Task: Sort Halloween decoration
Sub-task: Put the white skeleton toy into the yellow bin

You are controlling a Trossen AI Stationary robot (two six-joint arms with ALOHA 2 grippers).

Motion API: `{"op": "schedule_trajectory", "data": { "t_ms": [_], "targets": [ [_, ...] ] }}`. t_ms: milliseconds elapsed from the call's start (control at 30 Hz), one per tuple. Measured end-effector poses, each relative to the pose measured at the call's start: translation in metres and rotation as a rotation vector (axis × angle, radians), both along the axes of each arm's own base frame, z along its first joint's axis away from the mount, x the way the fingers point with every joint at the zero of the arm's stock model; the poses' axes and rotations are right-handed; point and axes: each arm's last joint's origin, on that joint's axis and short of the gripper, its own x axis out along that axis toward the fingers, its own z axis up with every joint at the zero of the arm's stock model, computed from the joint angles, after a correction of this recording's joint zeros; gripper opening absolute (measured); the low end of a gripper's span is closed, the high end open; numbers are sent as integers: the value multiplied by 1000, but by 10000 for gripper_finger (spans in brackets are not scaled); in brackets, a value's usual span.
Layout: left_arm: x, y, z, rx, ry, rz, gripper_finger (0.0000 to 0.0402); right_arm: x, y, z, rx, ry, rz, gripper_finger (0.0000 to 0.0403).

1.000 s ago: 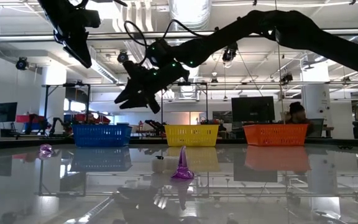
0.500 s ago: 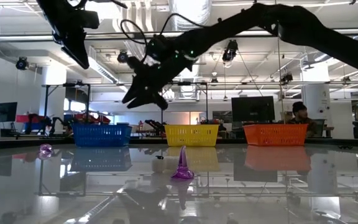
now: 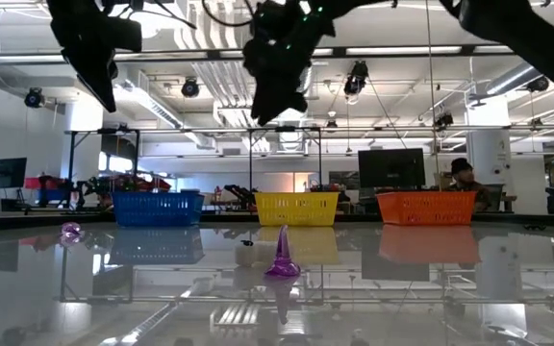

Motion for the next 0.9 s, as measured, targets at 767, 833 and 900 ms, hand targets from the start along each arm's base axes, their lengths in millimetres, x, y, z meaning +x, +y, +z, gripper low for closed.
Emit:
{"op": "schedule_trajectory", "data": {
  "t_ms": [767, 833, 900],
  "targets": [
    [-8, -7, 6, 6, -35, -214, 150, 7, 145, 2, -18, 190, 151, 153],
    [-9, -7, 6, 11, -34, -224, 150, 10, 159, -2, -18, 198, 178, 151],
    [-9, -7, 6, 15, -32, -233, 150, 13, 172, -7, -20, 206, 207, 148]
  ]
}}
